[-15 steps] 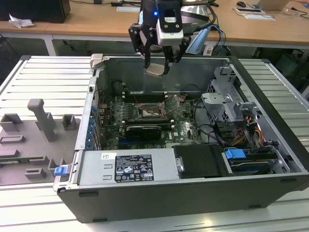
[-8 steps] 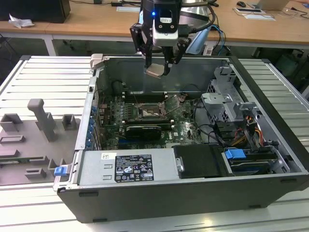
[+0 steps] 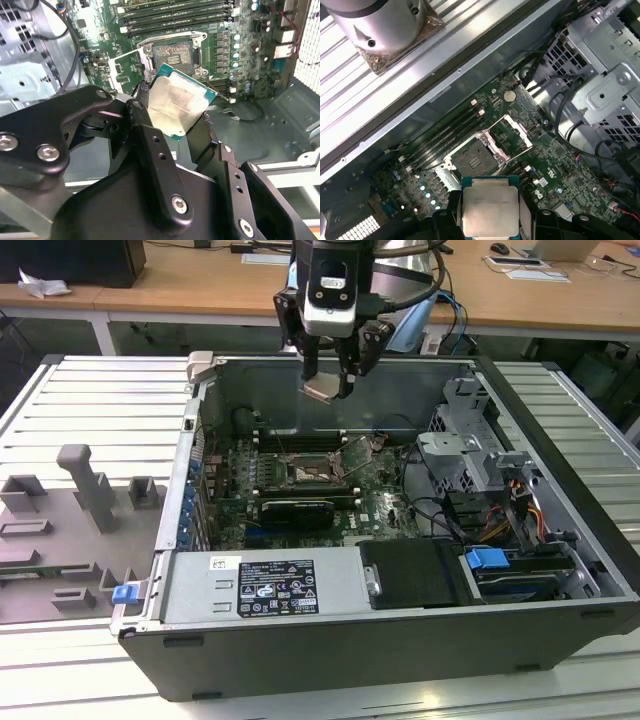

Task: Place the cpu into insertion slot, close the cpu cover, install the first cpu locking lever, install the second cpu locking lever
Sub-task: 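Place the cpu into insertion slot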

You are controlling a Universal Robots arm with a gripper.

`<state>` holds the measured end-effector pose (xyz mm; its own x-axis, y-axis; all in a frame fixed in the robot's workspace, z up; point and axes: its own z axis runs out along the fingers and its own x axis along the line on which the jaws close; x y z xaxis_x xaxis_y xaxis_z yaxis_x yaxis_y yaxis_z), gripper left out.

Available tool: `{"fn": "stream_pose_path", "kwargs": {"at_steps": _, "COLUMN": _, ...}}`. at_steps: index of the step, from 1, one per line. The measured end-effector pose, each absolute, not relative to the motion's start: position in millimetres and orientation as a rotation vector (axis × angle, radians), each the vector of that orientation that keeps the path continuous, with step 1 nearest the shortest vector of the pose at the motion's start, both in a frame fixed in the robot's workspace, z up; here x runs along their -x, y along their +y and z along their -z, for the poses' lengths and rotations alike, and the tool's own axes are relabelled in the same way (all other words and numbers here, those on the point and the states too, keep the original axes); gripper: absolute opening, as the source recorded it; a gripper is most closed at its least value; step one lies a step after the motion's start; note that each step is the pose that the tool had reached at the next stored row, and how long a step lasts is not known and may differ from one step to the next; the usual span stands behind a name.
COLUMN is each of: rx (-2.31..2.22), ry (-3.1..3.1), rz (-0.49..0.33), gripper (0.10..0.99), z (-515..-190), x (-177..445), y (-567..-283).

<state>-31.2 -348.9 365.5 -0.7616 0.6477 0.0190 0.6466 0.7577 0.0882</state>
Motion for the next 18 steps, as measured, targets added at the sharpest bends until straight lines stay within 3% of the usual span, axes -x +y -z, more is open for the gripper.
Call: {"fn": "stream_pose_path", "kwargs": {"at_steps": 18, "rx": -1.617, "ry": 2.656, "rz": -0.133, "gripper": 0.541, "z": -360.6, "x": 31.2, "y": -348.9}}
